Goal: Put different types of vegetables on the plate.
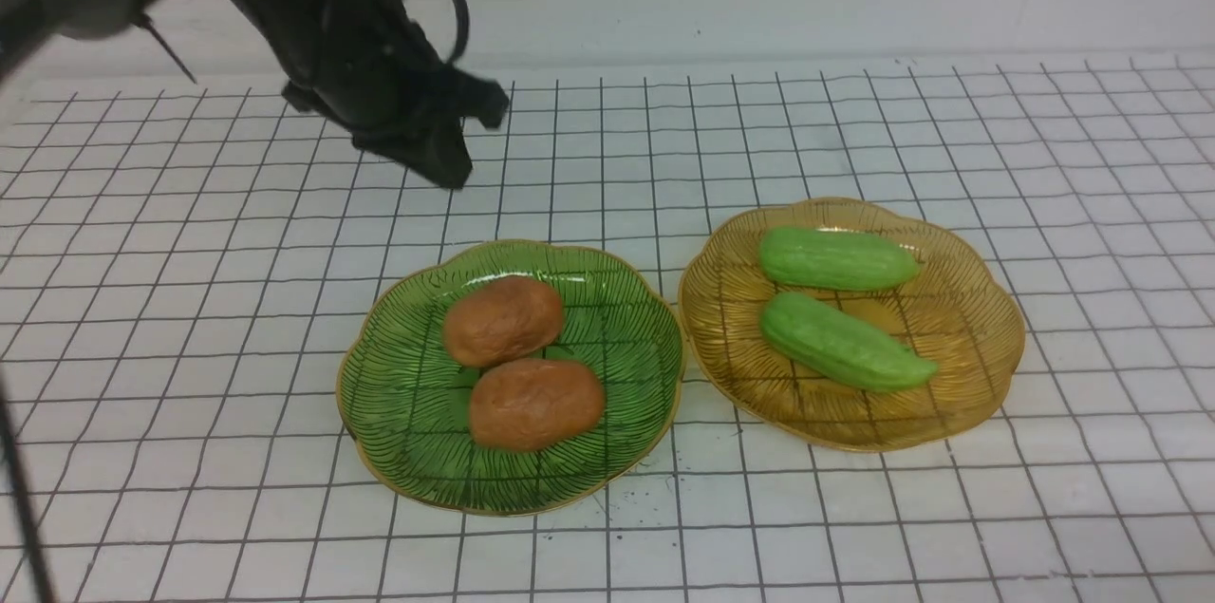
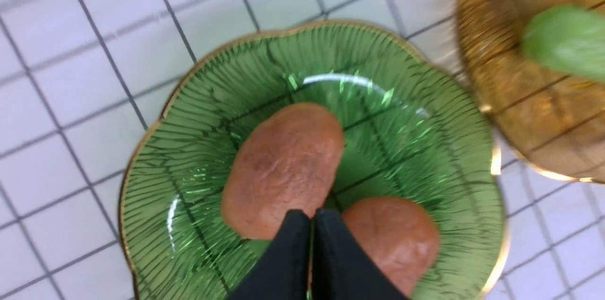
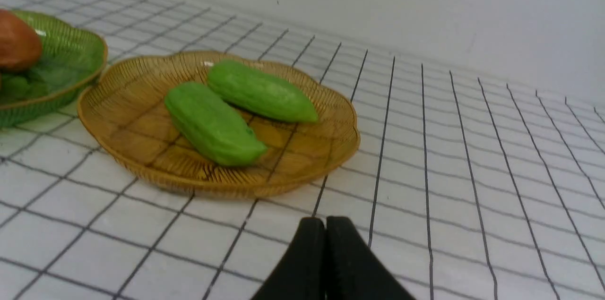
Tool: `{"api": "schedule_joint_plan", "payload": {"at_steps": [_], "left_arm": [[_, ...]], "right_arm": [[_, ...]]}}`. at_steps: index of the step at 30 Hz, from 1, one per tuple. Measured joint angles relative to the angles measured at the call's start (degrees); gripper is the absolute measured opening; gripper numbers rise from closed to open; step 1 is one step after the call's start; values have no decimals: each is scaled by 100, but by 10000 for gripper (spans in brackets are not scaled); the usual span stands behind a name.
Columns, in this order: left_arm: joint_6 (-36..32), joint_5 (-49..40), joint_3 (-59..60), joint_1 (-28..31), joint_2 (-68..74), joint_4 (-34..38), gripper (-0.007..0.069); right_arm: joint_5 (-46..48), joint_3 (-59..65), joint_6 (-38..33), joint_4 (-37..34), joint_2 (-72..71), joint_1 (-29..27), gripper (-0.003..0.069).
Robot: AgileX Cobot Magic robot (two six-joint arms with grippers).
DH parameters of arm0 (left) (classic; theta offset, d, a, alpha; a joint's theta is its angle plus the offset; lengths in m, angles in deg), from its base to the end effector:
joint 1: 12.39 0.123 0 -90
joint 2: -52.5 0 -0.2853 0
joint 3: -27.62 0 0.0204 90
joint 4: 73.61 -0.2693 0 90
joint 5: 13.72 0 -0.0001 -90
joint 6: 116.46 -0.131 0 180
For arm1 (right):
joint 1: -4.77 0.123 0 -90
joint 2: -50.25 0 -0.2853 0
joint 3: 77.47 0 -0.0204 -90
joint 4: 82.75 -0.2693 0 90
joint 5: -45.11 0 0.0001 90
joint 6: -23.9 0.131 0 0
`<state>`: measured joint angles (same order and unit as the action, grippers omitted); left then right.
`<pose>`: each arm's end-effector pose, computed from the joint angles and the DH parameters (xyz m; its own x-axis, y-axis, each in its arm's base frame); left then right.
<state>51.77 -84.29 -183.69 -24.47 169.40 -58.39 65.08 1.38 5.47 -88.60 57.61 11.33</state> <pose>0.4318 -0.1256 0.3029 -0.8492 0.2956 -0.4377 0.4034 0.8979 -0.1762 0.1089 0.0171 0.1613 -0.2353 -0.2521 -0.9387 -0.2053 0.9569 -0.2056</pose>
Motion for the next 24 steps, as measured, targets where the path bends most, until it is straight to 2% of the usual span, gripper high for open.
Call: {"api": "schedule_joint_plan", "payload": {"at_steps": [7,12,16,21,24], "left_arm": [[78,-33,77,-4,-1181,112,-8],[201,-74,689,-4,-2078,116,-8],[201,-102,1432,-4,-2781,111,-8],[201,-114,2915,-4,-4200,111,-8],[201,-117,4202,-4,-5246,111,-8]], "right_arm": [[46,-6,0,29,0,-13,-15],[50,-6,0,29,0,-13,-15],[50,-6,0,29,0,-25,-15],[50,-6,0,29,0,-41,-15],[50,-6,0,29,0,-41,-15]]}}
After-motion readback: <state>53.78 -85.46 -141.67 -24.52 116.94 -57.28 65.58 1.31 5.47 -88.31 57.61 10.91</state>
